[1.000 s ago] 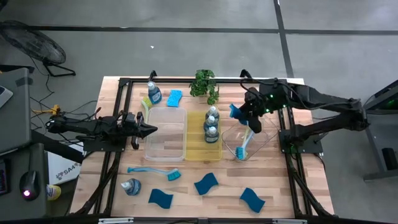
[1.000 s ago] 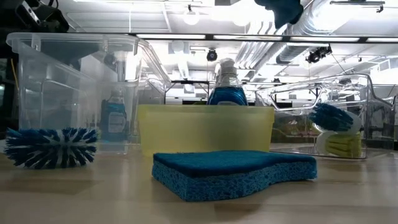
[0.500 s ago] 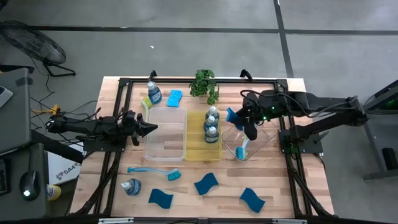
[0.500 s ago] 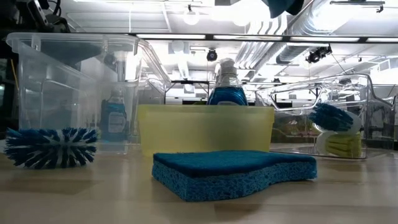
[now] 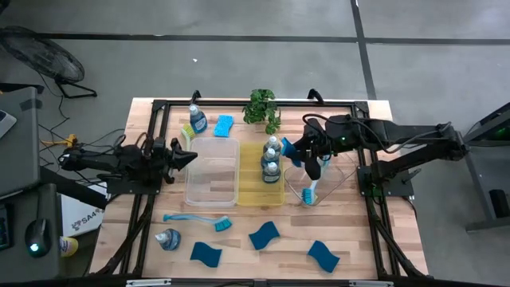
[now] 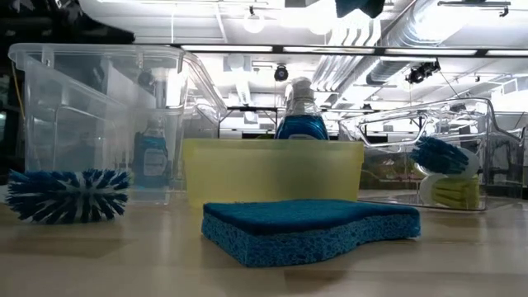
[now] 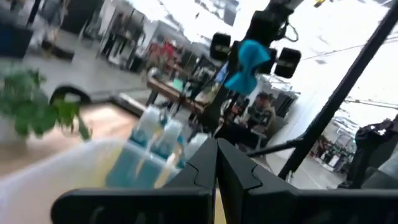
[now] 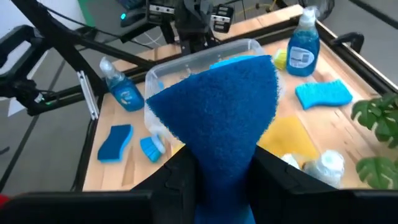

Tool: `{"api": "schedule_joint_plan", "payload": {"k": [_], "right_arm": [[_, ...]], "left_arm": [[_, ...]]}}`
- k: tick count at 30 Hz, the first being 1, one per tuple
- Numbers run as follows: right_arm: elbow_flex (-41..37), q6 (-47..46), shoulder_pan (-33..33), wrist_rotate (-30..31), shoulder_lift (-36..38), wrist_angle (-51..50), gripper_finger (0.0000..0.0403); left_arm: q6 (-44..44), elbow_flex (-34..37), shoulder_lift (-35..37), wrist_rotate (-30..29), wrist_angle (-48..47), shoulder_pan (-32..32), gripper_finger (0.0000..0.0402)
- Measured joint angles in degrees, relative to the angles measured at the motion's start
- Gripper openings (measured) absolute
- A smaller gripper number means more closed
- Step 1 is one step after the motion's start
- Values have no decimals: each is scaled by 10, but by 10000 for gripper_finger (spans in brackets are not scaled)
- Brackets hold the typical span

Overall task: Pick & Place Kitchen Sink Supplies
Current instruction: Put the blue sponge into the white bin

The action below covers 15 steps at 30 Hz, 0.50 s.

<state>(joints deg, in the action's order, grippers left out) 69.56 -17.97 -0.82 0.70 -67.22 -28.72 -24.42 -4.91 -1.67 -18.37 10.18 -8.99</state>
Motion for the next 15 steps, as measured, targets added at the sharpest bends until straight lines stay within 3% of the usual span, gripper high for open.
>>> {"api": "schedule_joint_plan", "payload": {"k": [4, 9, 12, 15], "right_arm": [[0, 4, 0, 0, -11, 37, 103], [0, 14, 0, -1, -28, 111, 103], [0, 20, 0, -2, -46, 174, 103], [0, 37, 0, -12, -69, 243, 103]], "left_arm": [[41, -22, -7, 9, 27, 0, 46], [45, -57, -35, -17, 24, 0, 142], [56, -91, -72, -16, 33, 0, 189], [78, -141, -133, 1, 38, 0, 213]]}}
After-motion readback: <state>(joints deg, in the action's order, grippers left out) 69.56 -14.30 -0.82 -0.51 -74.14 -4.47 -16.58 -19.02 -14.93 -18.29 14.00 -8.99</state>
